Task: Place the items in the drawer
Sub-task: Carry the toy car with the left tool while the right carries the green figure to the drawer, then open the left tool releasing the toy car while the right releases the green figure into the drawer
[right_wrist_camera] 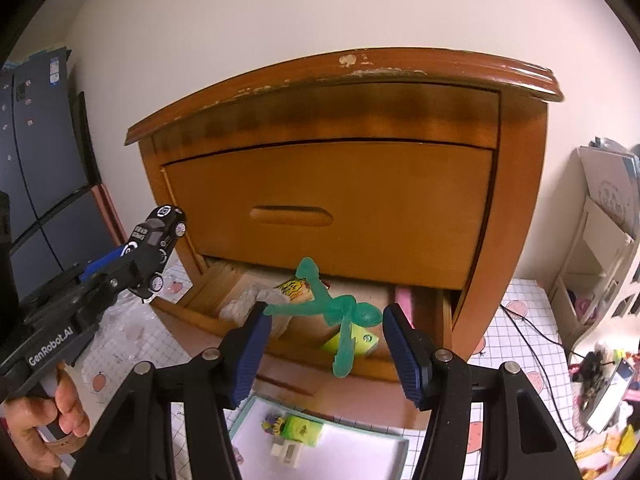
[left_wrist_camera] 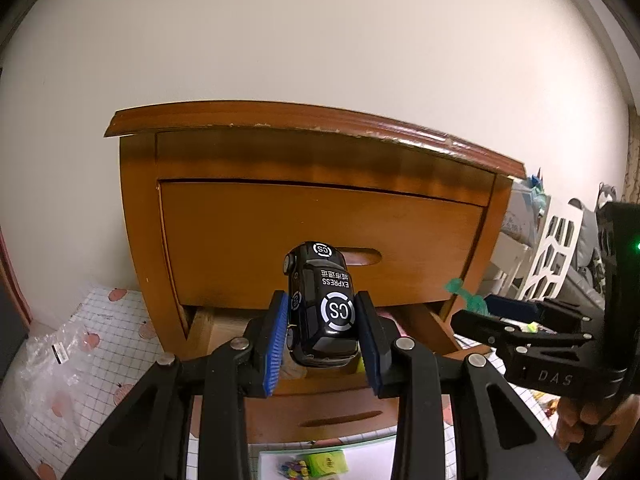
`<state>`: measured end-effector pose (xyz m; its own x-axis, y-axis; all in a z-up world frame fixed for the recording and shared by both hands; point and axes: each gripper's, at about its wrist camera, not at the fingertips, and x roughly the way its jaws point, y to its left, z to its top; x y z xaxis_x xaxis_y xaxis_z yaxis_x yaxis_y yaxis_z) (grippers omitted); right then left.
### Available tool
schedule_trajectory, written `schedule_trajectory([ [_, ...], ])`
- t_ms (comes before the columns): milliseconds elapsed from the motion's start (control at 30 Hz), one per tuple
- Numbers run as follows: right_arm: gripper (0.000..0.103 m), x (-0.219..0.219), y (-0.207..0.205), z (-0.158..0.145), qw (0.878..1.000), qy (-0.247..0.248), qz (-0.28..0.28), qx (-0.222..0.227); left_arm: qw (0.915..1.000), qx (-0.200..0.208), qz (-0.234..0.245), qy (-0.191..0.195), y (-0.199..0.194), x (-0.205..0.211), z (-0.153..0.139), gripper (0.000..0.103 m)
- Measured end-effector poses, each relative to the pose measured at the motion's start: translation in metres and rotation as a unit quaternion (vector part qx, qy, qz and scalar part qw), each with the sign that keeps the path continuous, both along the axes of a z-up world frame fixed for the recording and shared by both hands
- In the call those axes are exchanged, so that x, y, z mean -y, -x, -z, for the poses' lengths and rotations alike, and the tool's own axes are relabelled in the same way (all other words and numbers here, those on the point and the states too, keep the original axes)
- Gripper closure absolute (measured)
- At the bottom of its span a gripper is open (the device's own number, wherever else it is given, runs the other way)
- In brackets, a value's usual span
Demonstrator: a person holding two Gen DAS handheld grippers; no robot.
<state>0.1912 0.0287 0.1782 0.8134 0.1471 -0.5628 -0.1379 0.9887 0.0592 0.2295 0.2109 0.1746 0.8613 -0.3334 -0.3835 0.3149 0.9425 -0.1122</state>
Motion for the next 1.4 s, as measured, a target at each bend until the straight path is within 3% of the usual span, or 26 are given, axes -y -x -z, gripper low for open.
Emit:
schedule_trajectory([
  [400, 0.042, 0.000, -0.038, 0.036, 0.999, 0.027, 0.013, -0.044, 0.9962, -0.083, -0.024, 0.004, -0.042, -0.002, 0.044, 0.068],
  [633, 0.042, 0.006, -0.050, 0.049, 0.997, 0.034, 0.025, -0.062, 0.9940, -0.104, -0.032, -0.011, -0.053, 0.002, 0.055, 0.068],
  [767, 0.041, 0.007, -0.052, 0.050, 0.997, 0.032, 0.024, -0.068, 0.9929, -0.114, -0.032, -0.001, -0.057, 0.001, 0.059, 0.067],
  [900, 0.033, 0.009, -0.051, 0.051, 0.997, 0.033, 0.027, -0.067, 0.9925, -0.118, -0.032, 0.001, -0.057, 0.003, 0.061, 0.059],
  [1067, 0.032, 0.012, -0.050, 0.053, 0.996, 0.025, 0.032, -0.073, 0.9927, -0.116, -0.033, -0.001, -0.055, 0.003, 0.060, 0.045],
  [1400, 0.007, 0.019, -0.045, 0.055, 0.997, 0.008, 0.036, -0.072, 0.9909, -0.120, -0.061, -0.004, -0.052, -0.004, 0.063, 0.026],
])
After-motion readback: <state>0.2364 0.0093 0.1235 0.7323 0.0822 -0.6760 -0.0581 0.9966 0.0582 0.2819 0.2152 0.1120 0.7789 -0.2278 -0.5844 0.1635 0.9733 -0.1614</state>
